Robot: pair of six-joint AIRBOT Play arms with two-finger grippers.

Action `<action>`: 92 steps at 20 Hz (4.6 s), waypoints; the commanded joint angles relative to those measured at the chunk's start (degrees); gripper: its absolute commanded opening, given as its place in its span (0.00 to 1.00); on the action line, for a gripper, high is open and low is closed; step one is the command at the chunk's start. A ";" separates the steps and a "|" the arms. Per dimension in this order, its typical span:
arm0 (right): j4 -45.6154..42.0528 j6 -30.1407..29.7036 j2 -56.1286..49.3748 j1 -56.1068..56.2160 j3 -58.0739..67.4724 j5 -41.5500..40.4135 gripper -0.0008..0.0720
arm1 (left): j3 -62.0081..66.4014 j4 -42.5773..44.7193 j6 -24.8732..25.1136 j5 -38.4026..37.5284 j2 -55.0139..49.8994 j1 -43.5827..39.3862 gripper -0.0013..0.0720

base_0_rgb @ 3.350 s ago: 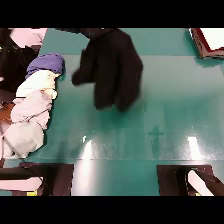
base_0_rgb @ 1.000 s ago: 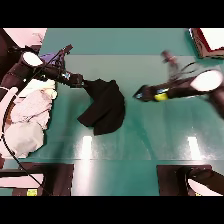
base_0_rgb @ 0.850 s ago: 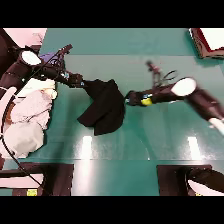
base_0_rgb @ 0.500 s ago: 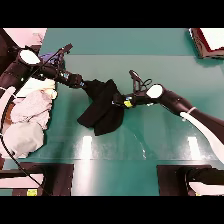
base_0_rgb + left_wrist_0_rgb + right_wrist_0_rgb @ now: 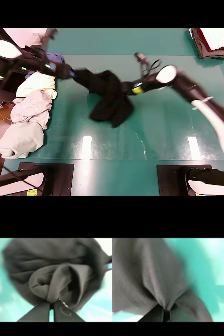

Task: Fold the shirts.

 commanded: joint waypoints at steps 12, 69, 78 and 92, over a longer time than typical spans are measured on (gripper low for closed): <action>-17.38 -2.16 32.33 -18.34 14.32 23.02 0.04 | 19.65 -4.72 -0.13 -4.94 23.19 2.75 0.05; -0.76 -5.14 29.51 -29.79 -30.05 18.80 0.63 | -37.57 -17.31 -4.33 35.43 -3.48 -20.09 0.05; -1.33 -4.07 21.77 -13.27 -41.99 6.91 0.63 | -20.33 -5.90 -4.26 21.44 -2.89 -20.06 0.05; -14.34 -1.29 35.39 -31.32 -5.88 11.21 0.03 | 13.29 0.87 -7.61 7.34 12.50 -4.57 0.05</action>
